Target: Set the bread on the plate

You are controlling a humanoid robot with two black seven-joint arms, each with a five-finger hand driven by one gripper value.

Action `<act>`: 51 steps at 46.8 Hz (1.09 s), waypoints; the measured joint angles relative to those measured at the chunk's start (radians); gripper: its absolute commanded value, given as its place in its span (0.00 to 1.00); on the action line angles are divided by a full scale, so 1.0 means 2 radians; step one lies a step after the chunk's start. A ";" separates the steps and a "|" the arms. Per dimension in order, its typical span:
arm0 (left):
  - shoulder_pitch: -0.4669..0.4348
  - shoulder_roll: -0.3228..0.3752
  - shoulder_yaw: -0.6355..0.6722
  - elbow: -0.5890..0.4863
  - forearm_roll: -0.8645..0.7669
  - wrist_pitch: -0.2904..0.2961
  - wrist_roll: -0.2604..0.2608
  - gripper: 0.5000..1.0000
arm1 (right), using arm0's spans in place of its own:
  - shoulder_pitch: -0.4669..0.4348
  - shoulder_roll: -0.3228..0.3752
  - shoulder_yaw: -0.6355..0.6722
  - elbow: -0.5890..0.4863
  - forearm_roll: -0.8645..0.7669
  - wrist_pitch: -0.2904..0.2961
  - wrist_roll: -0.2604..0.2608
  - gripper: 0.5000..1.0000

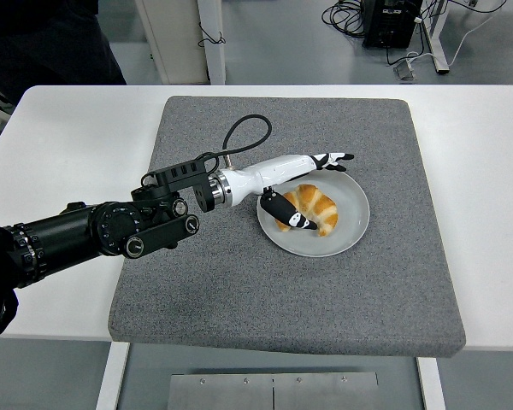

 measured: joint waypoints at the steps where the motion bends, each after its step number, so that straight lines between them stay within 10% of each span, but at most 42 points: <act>1: 0.000 0.001 -0.002 0.000 -0.002 -0.001 0.000 0.91 | 0.000 0.000 0.000 0.000 0.000 0.000 0.000 1.00; 51: 0.024 0.027 -0.136 0.009 -0.344 0.071 -0.030 0.95 | 0.000 0.000 0.000 0.000 0.000 0.000 0.000 1.00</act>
